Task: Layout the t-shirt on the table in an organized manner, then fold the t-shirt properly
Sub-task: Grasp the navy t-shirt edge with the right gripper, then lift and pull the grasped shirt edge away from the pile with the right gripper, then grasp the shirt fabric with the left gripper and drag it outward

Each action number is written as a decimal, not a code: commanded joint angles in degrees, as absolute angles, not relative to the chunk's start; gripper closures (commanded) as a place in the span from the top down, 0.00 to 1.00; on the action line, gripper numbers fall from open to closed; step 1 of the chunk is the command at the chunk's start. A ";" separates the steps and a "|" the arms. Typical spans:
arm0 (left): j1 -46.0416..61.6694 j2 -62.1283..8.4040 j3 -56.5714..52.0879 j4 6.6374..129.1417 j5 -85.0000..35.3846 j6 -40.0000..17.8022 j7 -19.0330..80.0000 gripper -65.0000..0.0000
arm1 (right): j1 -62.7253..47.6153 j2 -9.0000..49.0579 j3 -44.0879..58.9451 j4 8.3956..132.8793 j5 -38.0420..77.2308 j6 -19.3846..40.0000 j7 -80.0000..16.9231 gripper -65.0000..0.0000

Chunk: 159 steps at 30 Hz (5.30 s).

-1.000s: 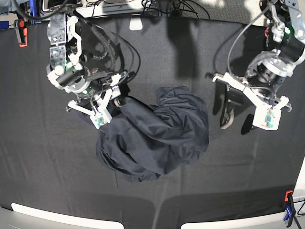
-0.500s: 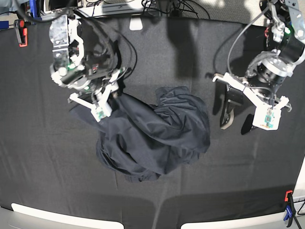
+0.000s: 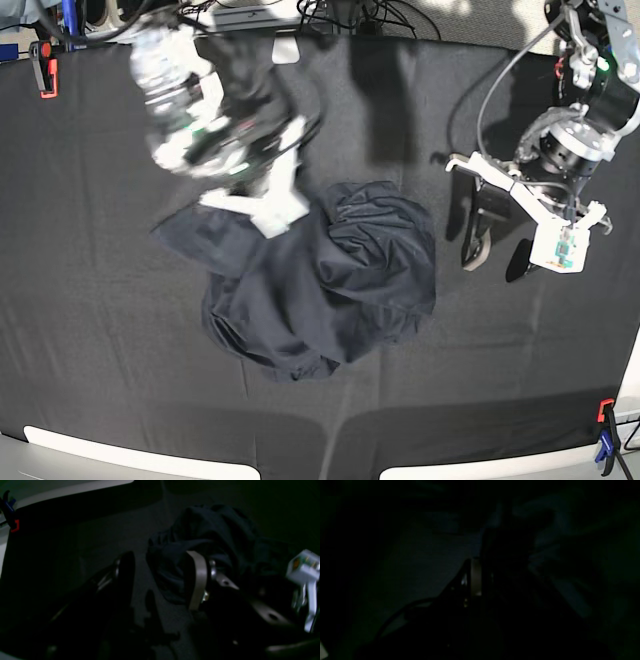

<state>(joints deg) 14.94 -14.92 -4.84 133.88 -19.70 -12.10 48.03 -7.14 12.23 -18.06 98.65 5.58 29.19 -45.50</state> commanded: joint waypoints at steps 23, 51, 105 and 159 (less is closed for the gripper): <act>14.61 -15.14 -4.89 134.98 -20.05 -12.01 46.65 0.45 | 5.23 -7.29 -27.99 109.01 6.33 29.87 -41.47 0.00; 14.59 -15.14 -4.89 134.98 -20.05 -12.01 46.61 0.45 | 3.99 -1.17 -27.66 109.19 25.08 39.79 -63.92 0.50; 14.61 -15.11 -4.89 134.98 -20.05 -12.01 46.63 0.45 | 14.09 -1.61 28.42 70.30 23.77 34.06 -53.04 0.50; 13.96 -14.15 7.88 117.34 -25.54 -9.17 42.72 0.45 | 11.09 7.29 25.85 70.50 29.19 40.00 -61.36 0.00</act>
